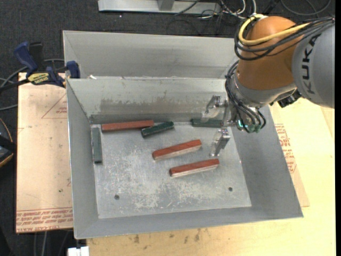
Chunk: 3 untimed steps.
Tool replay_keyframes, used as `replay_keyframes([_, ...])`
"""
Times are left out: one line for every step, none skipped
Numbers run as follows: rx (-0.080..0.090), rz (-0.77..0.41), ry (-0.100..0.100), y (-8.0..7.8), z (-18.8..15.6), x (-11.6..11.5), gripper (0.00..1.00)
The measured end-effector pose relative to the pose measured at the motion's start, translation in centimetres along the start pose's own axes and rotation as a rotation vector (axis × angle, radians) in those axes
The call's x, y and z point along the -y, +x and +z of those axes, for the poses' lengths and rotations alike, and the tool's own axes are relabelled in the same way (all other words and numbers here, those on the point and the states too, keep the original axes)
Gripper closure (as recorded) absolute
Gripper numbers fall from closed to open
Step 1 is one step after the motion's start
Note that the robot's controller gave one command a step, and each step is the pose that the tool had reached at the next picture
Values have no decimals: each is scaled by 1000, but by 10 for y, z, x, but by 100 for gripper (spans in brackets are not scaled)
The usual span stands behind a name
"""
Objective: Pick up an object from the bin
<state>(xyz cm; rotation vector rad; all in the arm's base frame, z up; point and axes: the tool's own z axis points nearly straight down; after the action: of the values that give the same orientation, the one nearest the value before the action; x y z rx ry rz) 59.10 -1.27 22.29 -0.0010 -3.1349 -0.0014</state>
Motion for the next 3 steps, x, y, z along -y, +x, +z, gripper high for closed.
replay_keyframes([8,0,0,-1,-5,0,0])
replay_keyframes([8,-1,0,-2,-4,0,0])
replay_keyframes([-2,-130,0,19,29,-11,0])
